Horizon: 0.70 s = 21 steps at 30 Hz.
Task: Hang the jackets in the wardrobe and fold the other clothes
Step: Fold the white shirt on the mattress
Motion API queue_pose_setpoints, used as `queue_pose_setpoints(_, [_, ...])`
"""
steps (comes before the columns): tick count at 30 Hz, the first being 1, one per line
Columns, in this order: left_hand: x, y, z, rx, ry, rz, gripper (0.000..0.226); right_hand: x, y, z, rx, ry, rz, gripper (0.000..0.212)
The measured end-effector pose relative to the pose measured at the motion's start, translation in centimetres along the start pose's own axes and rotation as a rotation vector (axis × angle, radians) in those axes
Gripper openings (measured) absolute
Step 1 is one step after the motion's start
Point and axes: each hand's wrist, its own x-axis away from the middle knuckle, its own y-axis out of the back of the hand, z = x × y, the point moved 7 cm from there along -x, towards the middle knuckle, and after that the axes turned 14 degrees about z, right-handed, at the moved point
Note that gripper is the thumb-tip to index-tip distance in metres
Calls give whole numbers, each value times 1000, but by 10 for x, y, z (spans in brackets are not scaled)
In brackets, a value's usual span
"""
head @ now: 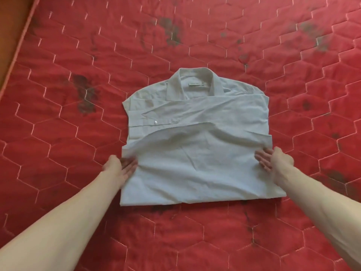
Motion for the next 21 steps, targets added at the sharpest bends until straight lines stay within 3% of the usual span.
queue_pose_setpoints(2, [0, 5, -6, -248, -184, -153, 37, 5, -3, 3, 353, 196, -55, 30])
queue_pose_setpoints(5, [23, -10, -30, -890, -593, -360, 23, 17, -25, 10, 858, 526, -50, 19])
queue_pose_setpoints(8, [45, -65, -24, -1491, -1124, -119, 20, 30, -66, 3, 1295, 957, 81, 26])
queue_pose_setpoints(10, [35, -87, 4, -1880, -1299, 49, 34, 24, -83, -9, 1564, 1080, 121, 44])
queue_pose_setpoints(13, [6, -94, 14, -2137, -1165, 62, 61, 0, -83, -2, 1687, 923, 69, 61])
queue_pose_setpoints(17, [-24, -81, 3, -2139, -959, -63, 70, -39, -53, 17, 1573, 535, -19, 69])
queue_pose_setpoints(21, [-34, -75, 0, -2209, -990, 13, 76, -52, -43, 19, 1645, 495, 36, 78])
